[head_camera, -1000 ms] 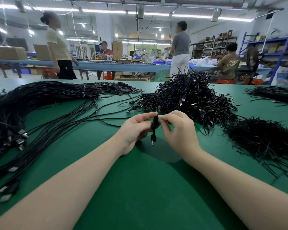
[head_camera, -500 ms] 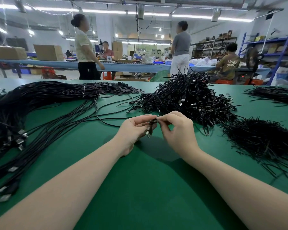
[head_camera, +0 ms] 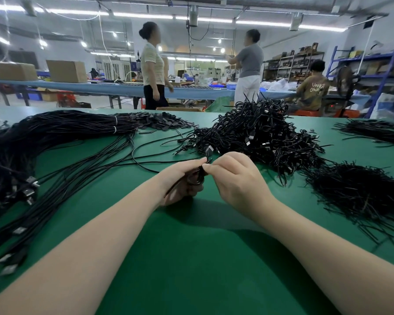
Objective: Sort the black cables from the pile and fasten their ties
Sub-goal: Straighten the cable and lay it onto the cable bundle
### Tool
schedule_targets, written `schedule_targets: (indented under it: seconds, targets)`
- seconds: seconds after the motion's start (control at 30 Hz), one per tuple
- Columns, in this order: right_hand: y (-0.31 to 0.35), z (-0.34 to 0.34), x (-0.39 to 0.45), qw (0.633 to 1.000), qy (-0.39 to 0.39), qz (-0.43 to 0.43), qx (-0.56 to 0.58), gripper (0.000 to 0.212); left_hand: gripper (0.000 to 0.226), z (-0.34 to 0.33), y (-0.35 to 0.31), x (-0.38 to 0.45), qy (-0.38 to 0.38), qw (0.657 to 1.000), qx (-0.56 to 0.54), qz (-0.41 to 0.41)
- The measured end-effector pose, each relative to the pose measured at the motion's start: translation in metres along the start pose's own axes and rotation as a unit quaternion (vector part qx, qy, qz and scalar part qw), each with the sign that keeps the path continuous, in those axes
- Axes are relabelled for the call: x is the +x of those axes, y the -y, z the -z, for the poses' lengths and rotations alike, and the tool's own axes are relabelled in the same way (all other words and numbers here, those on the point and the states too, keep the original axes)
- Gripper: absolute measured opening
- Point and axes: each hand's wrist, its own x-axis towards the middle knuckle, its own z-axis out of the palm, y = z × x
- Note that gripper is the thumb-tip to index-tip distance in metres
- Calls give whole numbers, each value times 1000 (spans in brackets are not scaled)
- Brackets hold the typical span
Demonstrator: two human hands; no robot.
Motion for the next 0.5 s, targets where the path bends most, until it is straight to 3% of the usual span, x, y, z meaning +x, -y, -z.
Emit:
schedule_targets:
  seconds: [0.13, 0.27, 0.43, 0.5]
  targets:
    - [5, -2, -1, 999, -3, -47, 29, 11, 33, 3, 0, -1, 32, 999, 5, 5]
    - [-5, 2, 0, 991, 57, -117, 31, 6, 36, -2, 4, 4, -54, 998, -29, -4]
    - [-53, 16, 60, 984, 79, -108, -118, 12, 27, -1, 6, 7, -103, 993, -52, -37]
    - [-91, 16, 97, 959, 130, -178, -176, 18, 25, -1, 7, 6, -104, 993, -25, -43]
